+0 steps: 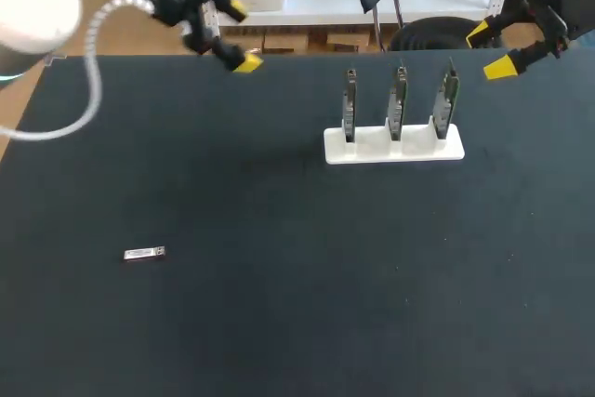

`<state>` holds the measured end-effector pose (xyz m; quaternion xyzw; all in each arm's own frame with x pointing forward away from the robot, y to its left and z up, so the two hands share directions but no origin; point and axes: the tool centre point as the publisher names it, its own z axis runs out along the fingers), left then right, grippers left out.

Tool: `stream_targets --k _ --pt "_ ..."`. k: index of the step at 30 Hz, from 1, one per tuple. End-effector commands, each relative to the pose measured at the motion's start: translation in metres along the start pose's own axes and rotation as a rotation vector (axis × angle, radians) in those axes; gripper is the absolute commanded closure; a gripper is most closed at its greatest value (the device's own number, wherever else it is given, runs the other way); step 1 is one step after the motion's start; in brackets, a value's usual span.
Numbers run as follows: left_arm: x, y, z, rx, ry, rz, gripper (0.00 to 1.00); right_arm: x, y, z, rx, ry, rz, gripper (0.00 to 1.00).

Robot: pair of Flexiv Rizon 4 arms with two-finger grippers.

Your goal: Pick up the optical module with the left hand, and insert it into the network port with the right hand.

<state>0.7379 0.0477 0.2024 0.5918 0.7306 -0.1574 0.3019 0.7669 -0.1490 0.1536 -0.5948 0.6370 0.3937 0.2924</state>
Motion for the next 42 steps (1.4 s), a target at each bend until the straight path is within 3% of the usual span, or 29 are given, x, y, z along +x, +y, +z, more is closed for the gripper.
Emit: stream_targets --k 1,8,20,28,36,42 --pt "0.041 -0.046 -0.062 -0.138 -0.04 -0.038 0.0 0.0 0.001 0.0 0.003 0.0 -0.001 0.0" --pt "0.088 -0.082 -0.077 -0.142 -0.004 -0.124 0.0 0.0 0.001 0.0 0.003 0.0 -0.001 0.0" --pt "0.146 -0.145 -0.089 -0.014 0.257 -0.15 0.0 0.0 0.001 0.0 0.003 0.0 -0.001 0.0" --pt "0.169 -0.163 -0.074 0.04 0.416 -0.117 0.0 0.0 0.001 0.0 0.003 0.0 -0.001 0.0" --pt "0.195 -0.175 -0.053 0.133 0.486 -0.089 0.0 0.0 0.001 0.0 0.003 0.0 -0.001 0.0" --pt "0.213 -0.177 -0.046 0.122 0.528 -0.105 0.0 0.0 0.001 0.0 0.003 0.0 -0.001 0.0"
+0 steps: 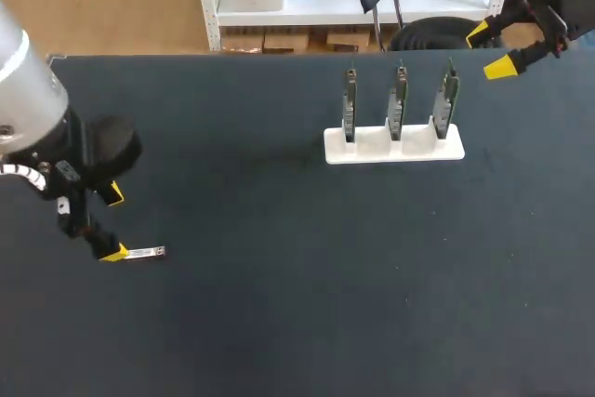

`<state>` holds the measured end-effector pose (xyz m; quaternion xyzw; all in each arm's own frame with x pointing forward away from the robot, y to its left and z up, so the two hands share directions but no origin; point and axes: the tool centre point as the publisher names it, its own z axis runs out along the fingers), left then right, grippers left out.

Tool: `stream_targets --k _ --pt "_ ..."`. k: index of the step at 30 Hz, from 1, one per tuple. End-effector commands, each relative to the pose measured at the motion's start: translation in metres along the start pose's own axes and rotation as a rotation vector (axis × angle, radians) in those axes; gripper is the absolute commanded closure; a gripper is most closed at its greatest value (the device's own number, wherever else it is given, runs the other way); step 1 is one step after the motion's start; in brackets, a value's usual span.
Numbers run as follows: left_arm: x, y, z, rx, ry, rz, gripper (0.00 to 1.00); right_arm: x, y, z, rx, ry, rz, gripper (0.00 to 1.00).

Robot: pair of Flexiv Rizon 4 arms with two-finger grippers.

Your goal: Pick up the optical module with the left hand, and insert it into the network port with the right hand.

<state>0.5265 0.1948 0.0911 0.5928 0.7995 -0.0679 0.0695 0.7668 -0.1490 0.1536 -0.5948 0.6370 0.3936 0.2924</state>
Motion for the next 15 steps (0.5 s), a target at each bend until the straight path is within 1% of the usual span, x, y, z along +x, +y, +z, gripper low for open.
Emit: stream_targets --k 1,2,4,6,8,10,15 --pt "0.002 0.004 0.012 -0.005 0.047 -0.004 0.0 0.0 0.001 0.0 0.003 0.0 -0.001 0.0" --pt "0.003 0.003 0.015 0.0 0.04 -0.004 0.0 0.0 0.001 0.0 0.003 0.0 -0.001 0.0" --pt "0.006 0.002 0.022 0.003 0.064 0.004 0.0 0.0 0.001 0.0 0.003 0.0 -0.001 0.0" --pt "0.007 0.002 0.027 0.004 0.059 0.003 0.0 0.0 0.001 0.0 0.003 0.0 -0.001 0.0" --pt "0.009 0.001 0.033 0.005 0.086 0.03 0.0 0.0 0.001 0.0 0.003 0.0 -0.001 0.0" --pt "0.01 0.001 0.039 0.017 0.079 0.043 0.0 0.0 0.001 0.0 0.003 0.0 -0.001 0.0" --pt "0.016 0.005 0.053 0.018 0.106 0.076 0.0 0.0 0.001 0.0 0.003 0.0 -0.001 0.0"
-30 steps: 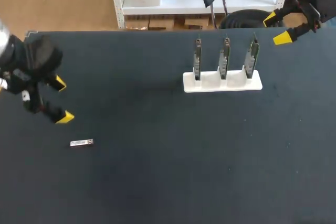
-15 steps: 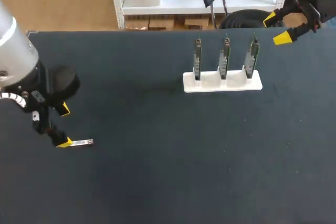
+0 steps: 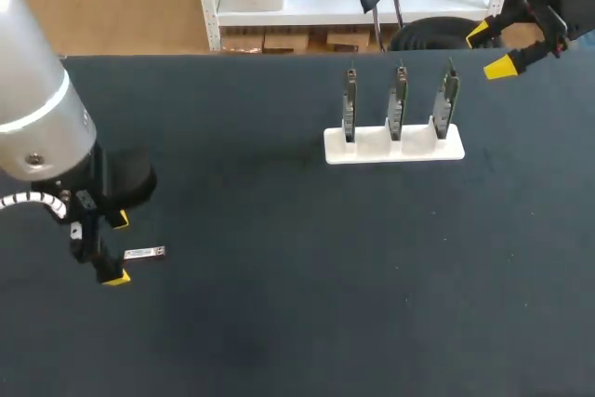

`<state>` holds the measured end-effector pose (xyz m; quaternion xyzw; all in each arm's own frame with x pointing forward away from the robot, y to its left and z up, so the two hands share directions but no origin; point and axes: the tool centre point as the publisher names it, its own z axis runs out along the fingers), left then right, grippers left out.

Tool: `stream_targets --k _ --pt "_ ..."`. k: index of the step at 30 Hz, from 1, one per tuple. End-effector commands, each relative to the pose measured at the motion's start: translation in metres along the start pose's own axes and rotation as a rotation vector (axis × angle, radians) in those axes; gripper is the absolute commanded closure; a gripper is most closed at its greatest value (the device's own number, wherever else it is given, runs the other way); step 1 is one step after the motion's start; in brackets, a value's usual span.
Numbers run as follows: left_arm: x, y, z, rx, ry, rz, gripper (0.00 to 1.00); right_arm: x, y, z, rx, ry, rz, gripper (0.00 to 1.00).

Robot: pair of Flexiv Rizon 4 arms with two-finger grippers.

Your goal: Pick up the optical module with the left hand, and insert it into the network port with the right hand.

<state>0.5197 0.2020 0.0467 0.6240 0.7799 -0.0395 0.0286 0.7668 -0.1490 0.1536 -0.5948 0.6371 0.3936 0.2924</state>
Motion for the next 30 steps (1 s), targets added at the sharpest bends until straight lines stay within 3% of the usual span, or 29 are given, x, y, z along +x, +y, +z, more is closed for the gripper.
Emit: stream_targets --k 1,12,30 --pt "-0.001 0.01 0.013 0.006 0.006 0.008 0.0 0.0 0.001 0.0 0.003 0.0 -0.001 0.0" --pt "0.003 0.017 0.034 0.029 0.027 0.065 0.0 0.0 0.001 0.0 0.003 0.0 -0.001 0.0" --pt "0.008 0.025 0.053 0.035 0.056 0.059 0.0 0.0 0.001 0.0 0.003 0.0 -0.001 0.0"
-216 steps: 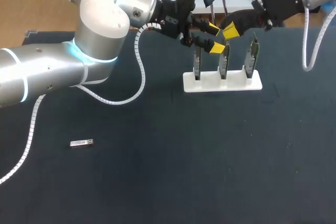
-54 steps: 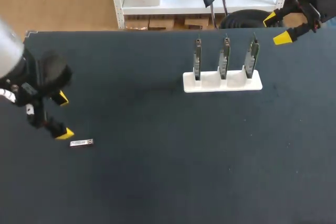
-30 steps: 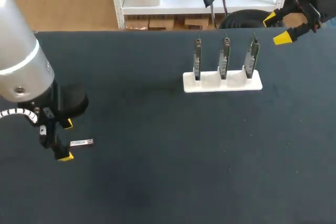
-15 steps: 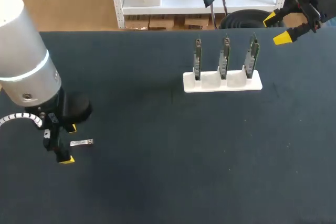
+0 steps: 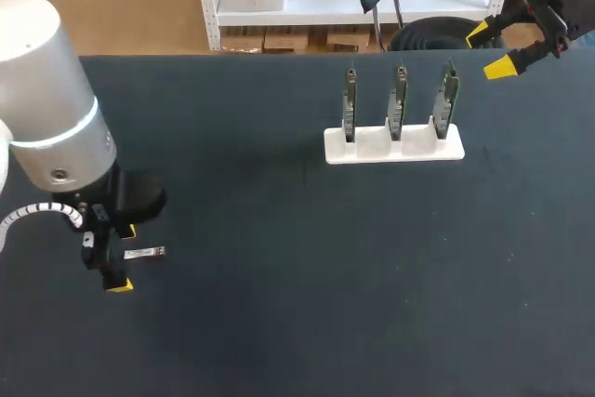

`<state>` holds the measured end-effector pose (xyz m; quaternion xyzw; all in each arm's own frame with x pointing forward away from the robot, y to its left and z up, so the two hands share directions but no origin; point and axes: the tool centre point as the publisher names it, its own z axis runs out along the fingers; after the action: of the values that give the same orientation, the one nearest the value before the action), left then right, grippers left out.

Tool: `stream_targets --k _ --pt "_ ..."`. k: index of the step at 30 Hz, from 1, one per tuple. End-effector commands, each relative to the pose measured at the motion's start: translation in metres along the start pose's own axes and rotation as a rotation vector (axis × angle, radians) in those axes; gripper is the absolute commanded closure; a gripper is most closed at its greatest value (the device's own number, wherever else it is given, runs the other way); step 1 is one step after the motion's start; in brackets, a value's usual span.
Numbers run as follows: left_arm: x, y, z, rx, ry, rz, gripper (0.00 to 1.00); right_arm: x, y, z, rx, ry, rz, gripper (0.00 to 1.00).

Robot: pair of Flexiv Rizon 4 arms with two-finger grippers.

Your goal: Pick up the optical module with the left hand, and insert it into the network port with the right hand.

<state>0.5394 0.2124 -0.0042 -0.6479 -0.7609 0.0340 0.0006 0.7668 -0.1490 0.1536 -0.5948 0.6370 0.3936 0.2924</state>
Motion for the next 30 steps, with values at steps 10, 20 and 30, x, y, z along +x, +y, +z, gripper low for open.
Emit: stream_targets --k 10,20,30 --pt "-0.002 0.001 0.01 0.014 0.01 -0.001 0.0 0.0 0.001 0.0 0.003 0.0 -0.001 0.0" --pt "-0.002 0.0 0.015 0.027 0.028 0.008 0.0 0.0 0.001 0.0 0.003 0.0 -0.001 0.0" --pt "-0.002 0.0 0.018 0.027 0.041 0.033 1.0 0.0 0.001 0.0 0.003 0.0 -0.001 0.0"
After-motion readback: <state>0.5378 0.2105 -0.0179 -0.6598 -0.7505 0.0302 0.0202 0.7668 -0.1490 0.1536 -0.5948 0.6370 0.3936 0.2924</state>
